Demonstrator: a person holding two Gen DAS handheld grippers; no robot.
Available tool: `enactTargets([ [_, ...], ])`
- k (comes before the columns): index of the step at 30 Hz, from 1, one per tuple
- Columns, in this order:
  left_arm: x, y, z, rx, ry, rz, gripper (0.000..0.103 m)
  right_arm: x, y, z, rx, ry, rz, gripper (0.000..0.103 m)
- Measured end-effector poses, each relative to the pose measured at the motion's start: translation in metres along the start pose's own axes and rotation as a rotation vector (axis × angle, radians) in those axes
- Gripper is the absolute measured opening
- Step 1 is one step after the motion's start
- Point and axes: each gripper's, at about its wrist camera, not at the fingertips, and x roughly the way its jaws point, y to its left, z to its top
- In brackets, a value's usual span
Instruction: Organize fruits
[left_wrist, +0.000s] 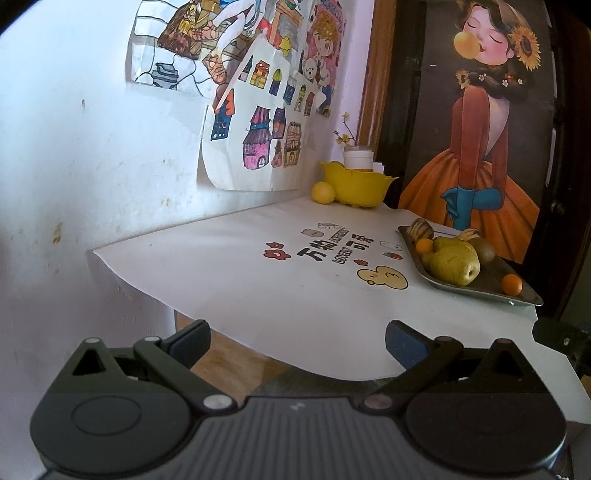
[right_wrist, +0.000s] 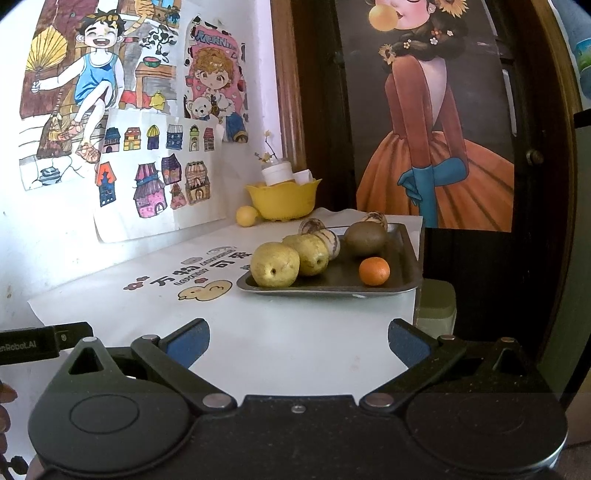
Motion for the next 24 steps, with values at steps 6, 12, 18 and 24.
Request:
enactTargets([
  [6,0.0,0.0002,-0.0003,-0.002,0.001,0.0,0.103,0.0001,0.0,0.0005,0.0,0.001,-0.001,0.102],
  [12,0.0001,0.0004,-0.0002,-0.002,0.001,0.001,0.103,0.0002,-0.0003,0.0007,0.001,0.002,0.0,0.102],
  [18,-0.0002,-0.0001,-0.0014,-0.007,0.003,0.002,0.103,0.0005,-0.0009,0.0001,0.0,0.003,0.0,0.102],
  [24,-0.0004,-0.0011,-0.0021,-0.006,0.005,-0.002,0.103,0.0003,-0.0008,0.0003,0.001,0.004,0.0,0.102],
])
